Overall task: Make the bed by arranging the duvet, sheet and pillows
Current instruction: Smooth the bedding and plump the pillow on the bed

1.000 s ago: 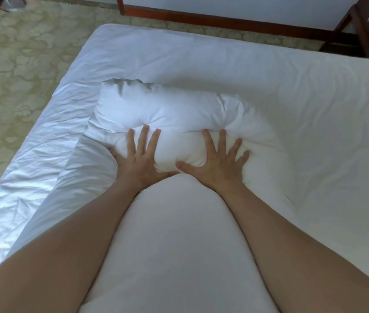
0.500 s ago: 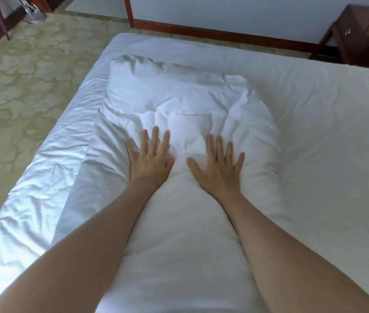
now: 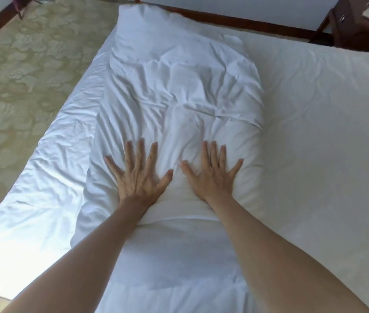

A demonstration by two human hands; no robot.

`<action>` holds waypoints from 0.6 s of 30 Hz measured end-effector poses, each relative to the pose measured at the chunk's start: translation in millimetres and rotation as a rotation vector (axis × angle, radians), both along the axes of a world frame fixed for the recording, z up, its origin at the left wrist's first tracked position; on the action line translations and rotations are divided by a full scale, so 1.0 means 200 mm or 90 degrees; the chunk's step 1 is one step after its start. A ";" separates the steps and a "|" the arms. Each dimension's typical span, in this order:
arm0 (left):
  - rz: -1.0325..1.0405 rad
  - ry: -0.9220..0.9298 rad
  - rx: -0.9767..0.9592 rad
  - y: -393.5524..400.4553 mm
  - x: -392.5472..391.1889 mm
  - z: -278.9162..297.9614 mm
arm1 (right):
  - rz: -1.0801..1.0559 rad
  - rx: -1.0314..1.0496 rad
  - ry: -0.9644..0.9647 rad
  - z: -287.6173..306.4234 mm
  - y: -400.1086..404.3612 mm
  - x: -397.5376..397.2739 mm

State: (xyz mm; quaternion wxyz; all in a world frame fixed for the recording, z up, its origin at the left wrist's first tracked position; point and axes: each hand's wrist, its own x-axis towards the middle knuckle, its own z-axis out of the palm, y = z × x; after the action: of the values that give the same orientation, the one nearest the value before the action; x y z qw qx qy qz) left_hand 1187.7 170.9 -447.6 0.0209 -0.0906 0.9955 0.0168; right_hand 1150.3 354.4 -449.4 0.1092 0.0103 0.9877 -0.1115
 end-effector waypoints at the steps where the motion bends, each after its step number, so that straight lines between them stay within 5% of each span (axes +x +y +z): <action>1: 0.011 -0.002 0.002 0.00 0.03 0.00 | -0.003 0.002 0.003 0.00 0.01 0.03; 18: 0.043 -0.024 -0.020 0.10 0.26 -0.09 | -0.017 -0.023 0.041 -0.04 0.11 0.25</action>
State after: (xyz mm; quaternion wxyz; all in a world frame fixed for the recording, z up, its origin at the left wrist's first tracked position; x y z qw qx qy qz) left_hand 1239.6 190.3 -465.1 0.0375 -0.1251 0.9914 0.0002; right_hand 1200.1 377.2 -458.2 0.0760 0.0182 0.9882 -0.1314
